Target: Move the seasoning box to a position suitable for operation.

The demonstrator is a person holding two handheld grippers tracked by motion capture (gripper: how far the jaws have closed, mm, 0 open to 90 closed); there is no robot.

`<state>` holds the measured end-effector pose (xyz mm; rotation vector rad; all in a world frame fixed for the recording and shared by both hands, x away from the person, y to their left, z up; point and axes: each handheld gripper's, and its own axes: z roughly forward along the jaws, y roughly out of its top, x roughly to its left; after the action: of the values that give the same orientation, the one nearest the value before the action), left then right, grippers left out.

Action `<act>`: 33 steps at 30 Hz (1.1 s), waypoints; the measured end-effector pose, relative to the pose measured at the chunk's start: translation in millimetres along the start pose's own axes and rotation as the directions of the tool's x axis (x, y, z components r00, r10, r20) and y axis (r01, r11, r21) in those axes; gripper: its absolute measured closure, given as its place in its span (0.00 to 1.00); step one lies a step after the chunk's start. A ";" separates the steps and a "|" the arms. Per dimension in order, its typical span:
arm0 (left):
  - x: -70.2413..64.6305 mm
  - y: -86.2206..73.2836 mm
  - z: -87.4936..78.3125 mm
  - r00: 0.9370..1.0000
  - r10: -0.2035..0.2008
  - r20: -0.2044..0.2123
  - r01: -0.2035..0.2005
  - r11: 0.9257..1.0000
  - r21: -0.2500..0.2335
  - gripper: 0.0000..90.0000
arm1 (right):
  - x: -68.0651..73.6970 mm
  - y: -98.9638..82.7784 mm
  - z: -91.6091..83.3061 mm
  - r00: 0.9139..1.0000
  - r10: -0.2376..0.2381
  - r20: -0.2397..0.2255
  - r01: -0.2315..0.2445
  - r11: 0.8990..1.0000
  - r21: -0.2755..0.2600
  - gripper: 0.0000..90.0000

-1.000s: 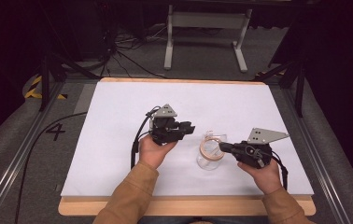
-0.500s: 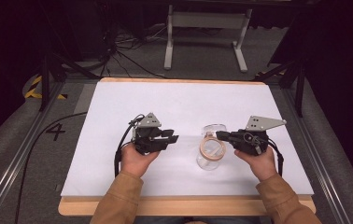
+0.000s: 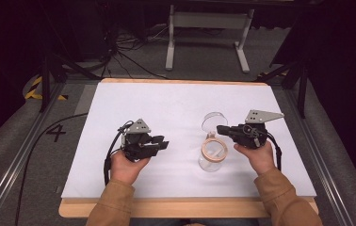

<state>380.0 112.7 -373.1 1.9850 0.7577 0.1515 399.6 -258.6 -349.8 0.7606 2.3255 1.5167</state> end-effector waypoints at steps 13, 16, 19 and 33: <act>-0.6 16.3 -7.6 0.998 0.057 0.000 -0.057 0.998 0.030 0.76 | -0.9 0.2 -31.1 0.996 -0.030 0.084 0.031 1.000 0.001 0.99; 1.8 19.7 -13.7 0.998 0.063 -0.020 -0.062 0.998 0.032 0.73 | -6.8 0.2 -47.3 0.993 -0.021 0.120 0.023 1.000 -0.017 0.99; 4.1 20.1 -16.1 0.998 0.059 -0.035 -0.058 0.998 0.035 0.71 | -11.1 -0.1 -55.5 0.990 -0.006 0.141 0.010 1.000 -0.028 0.97; 36.7 13.3 -32.2 0.983 -0.005 -0.186 0.026 0.993 0.113 0.58 | -37.5 -10.3 -96.6 0.951 0.109 0.289 -0.103 0.994 -0.037 0.78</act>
<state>402.3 153.3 -352.6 2.0933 0.9188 0.2929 381.0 -356.9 -321.0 1.0420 2.0784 1.3623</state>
